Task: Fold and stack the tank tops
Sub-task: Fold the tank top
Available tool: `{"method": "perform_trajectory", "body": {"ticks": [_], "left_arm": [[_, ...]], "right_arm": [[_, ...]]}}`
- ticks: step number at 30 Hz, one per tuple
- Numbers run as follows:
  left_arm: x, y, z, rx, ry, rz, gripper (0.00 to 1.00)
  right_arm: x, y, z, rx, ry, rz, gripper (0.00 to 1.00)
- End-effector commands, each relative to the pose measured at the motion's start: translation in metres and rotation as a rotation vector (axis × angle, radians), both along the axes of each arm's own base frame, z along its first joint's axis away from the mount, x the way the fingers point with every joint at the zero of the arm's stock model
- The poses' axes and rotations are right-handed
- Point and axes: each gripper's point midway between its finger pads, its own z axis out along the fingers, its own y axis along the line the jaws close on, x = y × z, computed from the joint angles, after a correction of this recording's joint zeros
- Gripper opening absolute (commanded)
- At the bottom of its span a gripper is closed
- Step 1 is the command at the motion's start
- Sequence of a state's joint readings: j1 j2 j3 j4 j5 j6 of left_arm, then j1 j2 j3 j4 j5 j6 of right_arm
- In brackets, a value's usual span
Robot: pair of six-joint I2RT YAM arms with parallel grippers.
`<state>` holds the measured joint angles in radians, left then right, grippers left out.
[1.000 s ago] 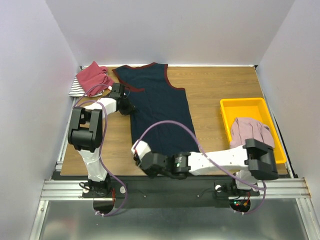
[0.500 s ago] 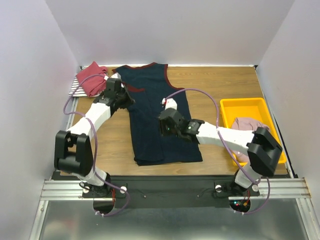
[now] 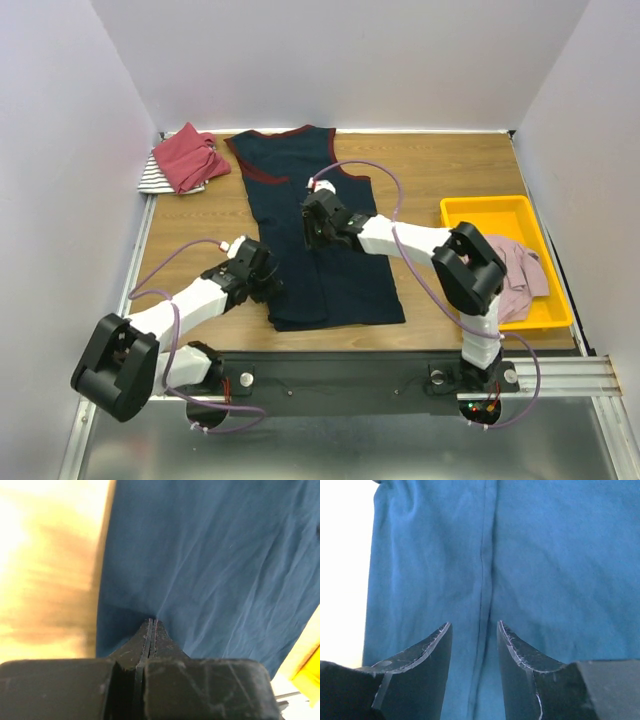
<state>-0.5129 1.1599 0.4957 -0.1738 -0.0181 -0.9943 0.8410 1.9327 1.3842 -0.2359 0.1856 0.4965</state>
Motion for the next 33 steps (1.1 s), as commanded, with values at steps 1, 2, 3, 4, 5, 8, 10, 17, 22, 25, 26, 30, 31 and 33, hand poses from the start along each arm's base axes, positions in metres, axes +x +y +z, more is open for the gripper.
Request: {"method": "perform_trajectory", "body": {"ticks": [1,2,3,4,5,8,10,17,22,25,26,30,31,33], "left_arm": [[-0.013,0.009,-0.003,-0.004,0.066,0.146,0.00],[-0.018,0.011,-0.006,0.013,0.095,0.153,0.00],[-0.020,0.013,-0.007,0.030,0.131,0.174,0.00],[-0.033,0.019,-0.014,0.070,0.193,0.177,0.00],[-0.040,0.018,-0.020,0.086,0.245,0.173,0.00],[-0.061,0.024,-0.034,0.148,0.365,0.148,0.00],[-0.070,0.027,-0.038,0.180,0.398,0.112,0.00],[-0.052,0.044,-0.024,0.331,0.368,0.069,0.00],[-0.035,0.042,-0.019,0.343,0.354,0.052,0.00],[-0.026,0.049,-0.016,0.380,0.349,0.045,0.00],[-0.022,0.051,-0.015,0.389,0.343,0.044,0.00],[-0.011,0.068,-0.016,0.410,0.337,0.065,0.00],[-0.010,0.070,-0.016,0.414,0.336,0.054,0.00],[-0.008,0.071,-0.013,0.407,0.333,0.050,0.00]], "right_arm": [[0.030,0.024,0.022,0.009,-0.100,0.012,0.47],[0.038,0.025,0.010,-0.023,-0.106,0.000,0.47],[0.048,0.023,0.012,-0.049,-0.140,-0.032,0.48],[0.060,0.029,0.021,-0.046,-0.174,-0.030,0.48],[0.065,0.032,0.010,-0.067,-0.172,-0.028,0.48],[0.083,0.042,0.005,-0.086,-0.201,-0.018,0.50],[0.088,0.049,0.002,-0.096,-0.213,0.004,0.53],[0.119,0.047,-0.034,-0.122,-0.184,-0.006,0.56],[0.136,0.016,-0.061,-0.157,-0.123,-0.075,0.56],[0.146,-0.010,-0.072,-0.180,-0.094,-0.140,0.56],[0.148,-0.014,-0.072,-0.169,-0.085,-0.164,0.56],[0.153,-0.026,-0.066,-0.127,-0.060,-0.193,0.56],[0.153,-0.023,-0.064,-0.118,-0.057,-0.186,0.56],[0.152,-0.018,-0.060,-0.097,-0.054,-0.170,0.56]]}}
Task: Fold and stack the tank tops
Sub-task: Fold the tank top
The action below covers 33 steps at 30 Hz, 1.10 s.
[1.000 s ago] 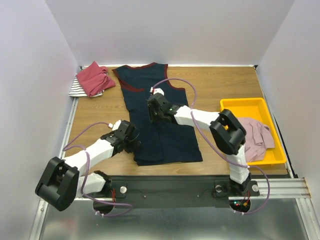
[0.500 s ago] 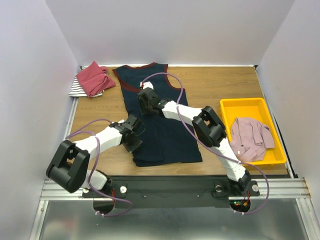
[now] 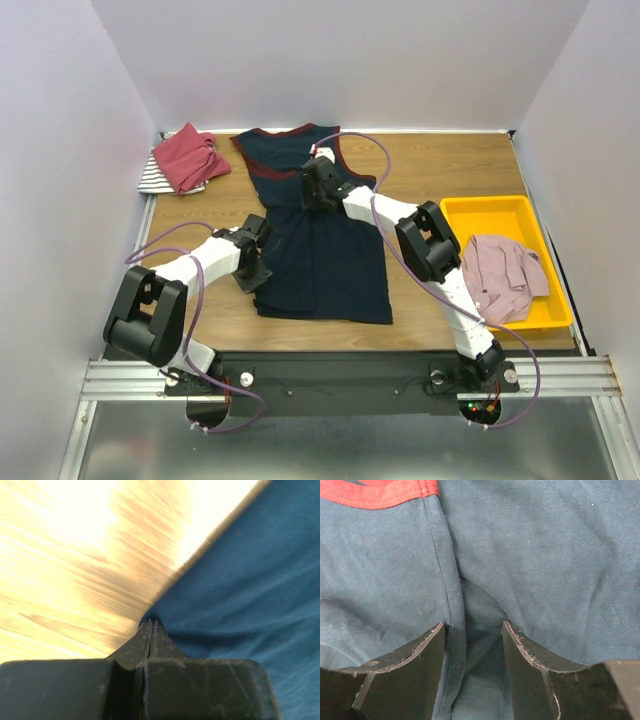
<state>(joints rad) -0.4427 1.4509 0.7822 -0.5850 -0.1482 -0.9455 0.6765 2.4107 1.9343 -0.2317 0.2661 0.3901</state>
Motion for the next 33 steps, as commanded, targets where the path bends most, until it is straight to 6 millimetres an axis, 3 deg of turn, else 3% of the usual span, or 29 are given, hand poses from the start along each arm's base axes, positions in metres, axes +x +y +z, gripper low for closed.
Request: {"method": "perform_trajectory", "body": {"ticks": [1,4,8,10,14,18,25,29,33], "left_arm": [[-0.004,0.020,0.007,0.072,0.025,-0.038,0.00],[-0.005,0.015,0.021,0.023,-0.013,-0.040,0.00],[-0.018,0.001,0.031,-0.074,-0.028,-0.038,0.00],[-0.032,-0.003,0.024,-0.099,0.001,-0.012,0.00],[-0.060,-0.022,0.010,-0.143,0.056,-0.034,0.00],[-0.072,-0.033,0.001,-0.129,0.089,-0.063,0.00],[-0.123,-0.051,-0.022,-0.130,0.229,-0.118,0.00],[-0.134,-0.042,-0.018,-0.114,0.235,-0.127,0.00],[-0.129,-0.043,-0.003,-0.141,0.185,-0.113,0.00]], "right_arm": [[-0.006,-0.017,-0.018,-0.028,0.072,-0.023,0.56],[-0.004,-0.010,-0.012,-0.002,0.068,-0.006,0.58],[-0.010,0.016,0.002,0.077,0.080,0.116,0.67],[-0.011,0.031,0.013,0.117,0.073,0.176,0.71],[-0.008,0.040,0.023,0.117,0.042,0.204,0.75],[-0.007,0.040,0.031,0.119,0.025,0.192,0.77],[-0.007,0.037,0.045,0.104,-0.006,0.202,0.80],[-0.005,0.031,0.048,0.084,-0.022,0.187,0.81],[-0.003,0.023,0.069,0.073,-0.062,0.163,0.85]]}}
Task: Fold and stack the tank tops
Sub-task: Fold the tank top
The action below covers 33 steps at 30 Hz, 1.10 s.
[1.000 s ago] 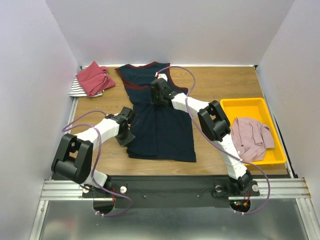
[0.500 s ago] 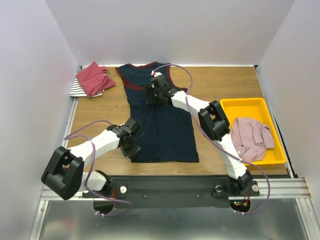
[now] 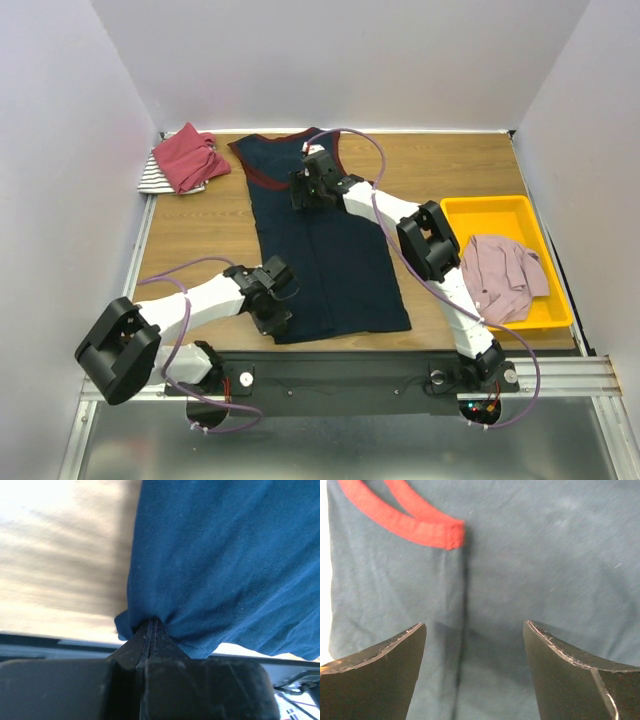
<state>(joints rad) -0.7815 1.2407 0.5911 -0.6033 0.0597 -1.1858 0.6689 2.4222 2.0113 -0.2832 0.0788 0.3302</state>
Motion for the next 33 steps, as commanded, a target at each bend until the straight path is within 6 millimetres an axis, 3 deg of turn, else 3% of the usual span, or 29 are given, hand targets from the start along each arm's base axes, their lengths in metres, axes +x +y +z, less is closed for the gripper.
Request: {"method": "perform_trajectory", "body": {"ticks": [1,5,6,8,10,11,14,18,21,22,25,28,29,31,32,33], "left_arm": [[-0.019,0.024,0.002,0.089,0.050,0.024,0.00],[-0.022,0.033,0.012,0.140,0.068,0.007,0.00],[-0.012,0.035,0.019,0.161,0.021,0.011,0.00],[-0.009,0.042,0.027,0.194,0.004,0.006,0.00],[-0.004,0.041,0.036,0.182,-0.029,0.012,0.00],[-0.004,0.042,0.038,0.183,-0.029,0.022,0.00],[-0.001,0.045,0.048,0.193,-0.041,0.035,0.00],[0.009,0.043,0.066,0.208,-0.066,0.037,0.00],[0.040,0.018,0.095,0.136,-0.179,0.002,0.00],[0.057,-0.002,0.109,0.066,-0.250,-0.032,0.00],[0.074,-0.034,0.113,0.022,-0.298,-0.094,0.00],[0.092,-0.073,0.102,-0.026,-0.340,-0.194,0.00],[0.101,-0.096,0.107,-0.081,-0.396,-0.224,0.07],[0.098,-0.142,0.112,-0.160,-0.439,-0.317,0.14],[0.102,-0.162,0.108,-0.167,-0.466,-0.357,0.23],[0.109,-0.183,0.124,-0.193,-0.520,-0.379,0.27]], "right_arm": [[0.007,-0.005,0.060,0.020,-0.114,-0.020,0.85],[0.013,-0.020,0.085,0.019,-0.157,-0.059,0.88],[0.015,-0.030,0.095,0.031,-0.162,-0.080,0.89],[0.023,-0.051,0.105,0.045,-0.164,-0.127,0.89],[0.026,-0.072,0.102,0.039,-0.148,-0.162,0.90],[0.026,-0.082,0.112,0.056,-0.152,-0.182,0.91],[0.035,-0.130,0.110,0.072,-0.117,-0.252,0.91],[0.035,-0.168,0.099,0.069,-0.076,-0.290,0.91],[0.035,-0.188,0.081,0.046,-0.044,-0.312,0.91],[0.034,-0.190,0.077,0.044,-0.033,-0.310,0.91],[0.033,-0.193,0.062,0.044,0.002,-0.294,0.89],[0.039,-0.194,0.051,0.040,0.017,-0.282,0.83],[0.040,-0.194,0.048,0.058,0.031,-0.263,0.81],[0.041,-0.191,0.046,0.072,0.041,-0.253,0.75],[0.041,-0.190,0.042,0.078,0.050,-0.240,0.73],[0.042,-0.189,0.040,0.080,0.052,-0.238,0.71]]}}
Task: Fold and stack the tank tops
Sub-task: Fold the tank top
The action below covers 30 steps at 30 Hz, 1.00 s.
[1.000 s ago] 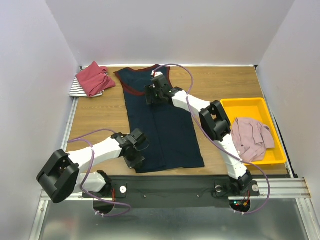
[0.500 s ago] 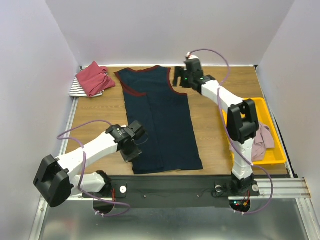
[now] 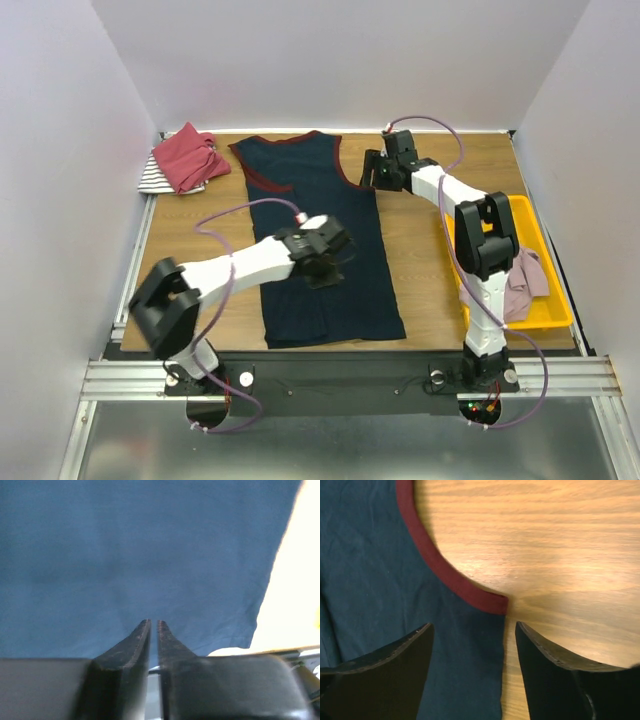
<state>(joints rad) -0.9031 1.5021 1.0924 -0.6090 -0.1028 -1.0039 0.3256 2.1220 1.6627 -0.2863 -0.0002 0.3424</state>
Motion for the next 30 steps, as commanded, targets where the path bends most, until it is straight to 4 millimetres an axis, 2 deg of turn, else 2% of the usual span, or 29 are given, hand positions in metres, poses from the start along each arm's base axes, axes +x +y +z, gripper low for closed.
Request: {"method": "perform_trajectory", "body": {"ticks": [1,2,3,4,5,6,8,9,10,12,17,21,28,30], "left_arm": [[0.019,-0.097,0.047,-0.169,-0.218,-0.186,0.31],[0.013,-0.116,0.050,-0.180,-0.239,-0.231,0.34],[0.012,-0.129,0.036,-0.152,-0.230,-0.254,0.38],[0.010,-0.148,0.045,-0.180,-0.251,-0.277,0.40],[0.009,-0.158,0.043,-0.185,-0.254,-0.288,0.41],[0.007,-0.166,0.027,-0.171,-0.239,-0.299,0.42],[0.002,-0.185,0.024,-0.205,-0.231,-0.319,0.43],[-0.005,-0.191,0.011,-0.184,-0.220,-0.329,0.43],[-0.009,-0.197,0.008,-0.189,-0.215,-0.329,0.44],[-0.013,-0.201,-0.002,-0.180,-0.207,-0.327,0.47],[-0.040,-0.203,-0.018,-0.129,-0.187,-0.330,0.51],[-0.054,-0.197,-0.032,-0.035,-0.156,-0.294,0.53],[-0.075,-0.197,-0.036,0.045,-0.139,-0.274,0.54],[-0.080,-0.190,-0.044,0.087,-0.119,-0.267,0.54]], "right_arm": [[0.014,0.012,0.006,0.049,-0.025,0.053,0.69],[0.014,0.011,0.004,0.049,-0.022,0.054,0.68],[0.014,0.010,-0.003,0.049,-0.009,0.051,0.67],[0.014,0.009,-0.005,0.049,-0.004,0.044,0.66],[0.015,0.005,-0.007,0.045,0.000,0.027,0.66],[0.015,0.003,-0.010,0.045,0.006,0.023,0.64],[0.012,-0.002,-0.016,0.033,0.019,0.009,0.64],[0.013,-0.008,-0.015,0.026,0.015,-0.012,0.64],[0.013,-0.012,-0.015,0.027,0.018,-0.020,0.64],[0.011,-0.027,-0.019,0.043,0.036,-0.053,0.64],[0.015,-0.055,0.000,0.142,0.035,-0.094,0.64],[0.014,-0.058,0.010,0.156,0.019,-0.092,0.65],[0.010,-0.056,0.016,0.171,0.016,-0.084,0.65],[0.009,-0.056,0.021,0.175,0.008,-0.083,0.65]]}}
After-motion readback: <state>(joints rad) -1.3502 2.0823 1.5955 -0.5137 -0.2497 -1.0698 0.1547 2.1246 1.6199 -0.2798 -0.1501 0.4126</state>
